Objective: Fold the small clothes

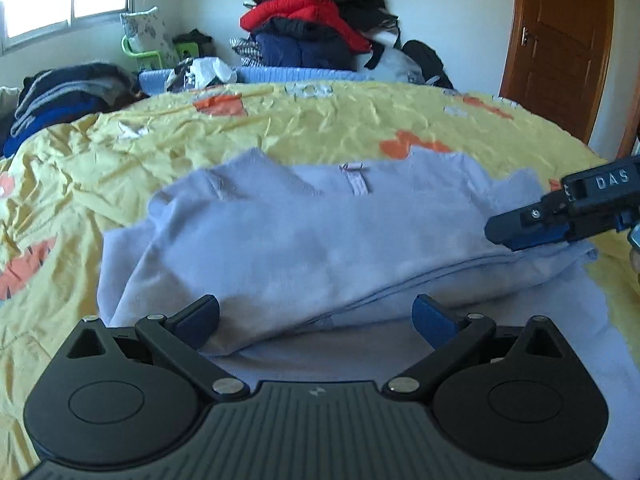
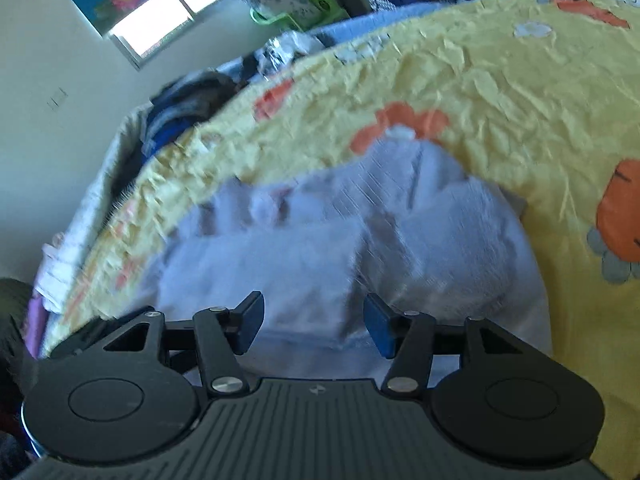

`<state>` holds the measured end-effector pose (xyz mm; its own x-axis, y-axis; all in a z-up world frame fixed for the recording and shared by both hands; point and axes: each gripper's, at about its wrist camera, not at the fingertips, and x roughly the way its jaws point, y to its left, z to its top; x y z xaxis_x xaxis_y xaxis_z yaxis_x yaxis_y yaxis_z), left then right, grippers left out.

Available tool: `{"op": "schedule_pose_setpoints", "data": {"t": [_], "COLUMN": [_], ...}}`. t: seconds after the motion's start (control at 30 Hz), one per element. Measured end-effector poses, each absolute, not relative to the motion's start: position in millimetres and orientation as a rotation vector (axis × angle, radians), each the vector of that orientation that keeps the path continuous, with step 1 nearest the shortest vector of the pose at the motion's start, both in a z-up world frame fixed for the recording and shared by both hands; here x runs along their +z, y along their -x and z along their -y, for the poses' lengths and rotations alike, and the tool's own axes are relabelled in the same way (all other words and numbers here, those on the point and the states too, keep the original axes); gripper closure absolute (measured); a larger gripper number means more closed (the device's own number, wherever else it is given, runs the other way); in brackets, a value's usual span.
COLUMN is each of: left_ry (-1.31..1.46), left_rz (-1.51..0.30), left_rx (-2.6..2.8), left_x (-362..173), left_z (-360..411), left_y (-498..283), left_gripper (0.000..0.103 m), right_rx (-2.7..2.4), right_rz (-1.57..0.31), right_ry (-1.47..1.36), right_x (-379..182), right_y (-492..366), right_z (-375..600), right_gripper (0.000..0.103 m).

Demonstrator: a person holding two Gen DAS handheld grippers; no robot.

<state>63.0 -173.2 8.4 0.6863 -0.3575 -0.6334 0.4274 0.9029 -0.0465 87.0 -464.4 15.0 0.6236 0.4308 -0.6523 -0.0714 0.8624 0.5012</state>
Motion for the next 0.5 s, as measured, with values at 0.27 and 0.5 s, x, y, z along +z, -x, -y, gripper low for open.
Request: {"op": "schedule_pose_setpoints", "data": {"t": [0.27,0.5], "left_ry": [-0.131,-0.093], "left_rz": [-0.687,-0.703], "left_rx": [-0.423,-0.397], "left_x": [4,14], "left_z": [176,170], "left_y": [-61,-55], "left_gripper": [0.0,0.0], "right_rx": [0.321,0.273], "right_rz": [-0.835,-0.807], "right_ry": [-0.489,-0.442], "right_x": [11,33], "right_y": [-82,-61], "right_z": [469,459], "right_gripper": [0.043,0.04]}}
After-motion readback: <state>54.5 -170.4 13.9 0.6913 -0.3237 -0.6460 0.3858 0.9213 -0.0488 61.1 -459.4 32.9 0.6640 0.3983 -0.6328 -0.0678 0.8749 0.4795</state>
